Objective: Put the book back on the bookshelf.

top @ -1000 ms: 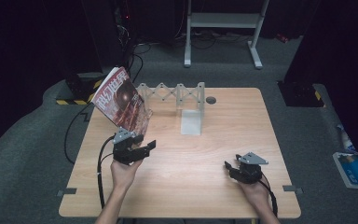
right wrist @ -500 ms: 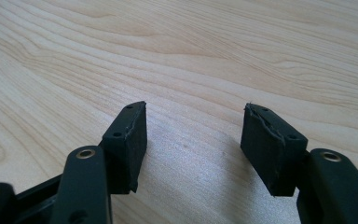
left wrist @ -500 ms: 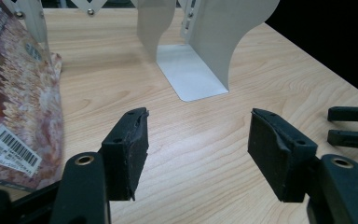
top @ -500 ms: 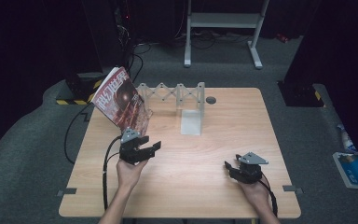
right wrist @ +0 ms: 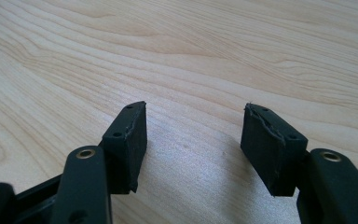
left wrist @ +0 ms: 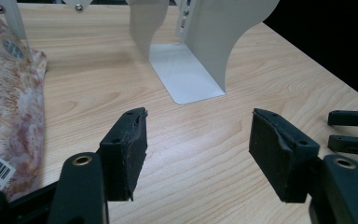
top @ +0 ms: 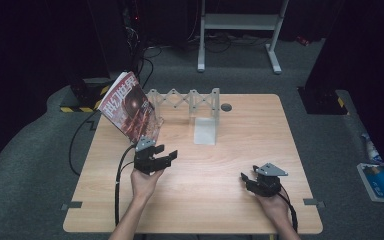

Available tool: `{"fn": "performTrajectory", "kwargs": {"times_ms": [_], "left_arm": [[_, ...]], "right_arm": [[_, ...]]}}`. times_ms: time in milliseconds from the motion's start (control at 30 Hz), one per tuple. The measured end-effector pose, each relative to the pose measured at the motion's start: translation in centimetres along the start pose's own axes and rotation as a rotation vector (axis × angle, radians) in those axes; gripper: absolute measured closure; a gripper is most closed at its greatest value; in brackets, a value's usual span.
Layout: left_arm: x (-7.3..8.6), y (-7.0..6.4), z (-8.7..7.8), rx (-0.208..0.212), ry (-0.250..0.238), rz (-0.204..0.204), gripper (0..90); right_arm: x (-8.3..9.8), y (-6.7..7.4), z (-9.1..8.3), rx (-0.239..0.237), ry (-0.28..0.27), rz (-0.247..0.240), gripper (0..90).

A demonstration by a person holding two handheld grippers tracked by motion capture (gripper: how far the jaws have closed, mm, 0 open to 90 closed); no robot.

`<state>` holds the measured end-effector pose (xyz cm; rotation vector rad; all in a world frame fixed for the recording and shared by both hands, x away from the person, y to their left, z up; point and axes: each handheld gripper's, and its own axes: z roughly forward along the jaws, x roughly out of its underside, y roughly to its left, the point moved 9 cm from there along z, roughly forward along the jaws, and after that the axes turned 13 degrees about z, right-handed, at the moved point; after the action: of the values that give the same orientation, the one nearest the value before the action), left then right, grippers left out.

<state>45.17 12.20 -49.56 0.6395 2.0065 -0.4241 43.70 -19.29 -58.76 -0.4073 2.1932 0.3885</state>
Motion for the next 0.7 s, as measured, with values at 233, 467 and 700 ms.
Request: {"fn": "performTrajectory", "kwargs": {"times_ms": [233,467,700], "left_arm": [[0.3,-0.5,0.8,0.008,0.020,0.008,36.6],[0.5,-0.8,1.5,0.014,0.036,0.018,36.5],[0.7,-1.1,2.2,0.018,0.046,0.028,36.6]], "right_arm": [[0.0,0.0,0.0,0.000,0.000,-0.001,40.8],[0.0,0.0,0.0,-0.002,0.003,0.003,40.8],[0.0,0.0,0.0,-0.006,0.010,0.010,40.9]]}}
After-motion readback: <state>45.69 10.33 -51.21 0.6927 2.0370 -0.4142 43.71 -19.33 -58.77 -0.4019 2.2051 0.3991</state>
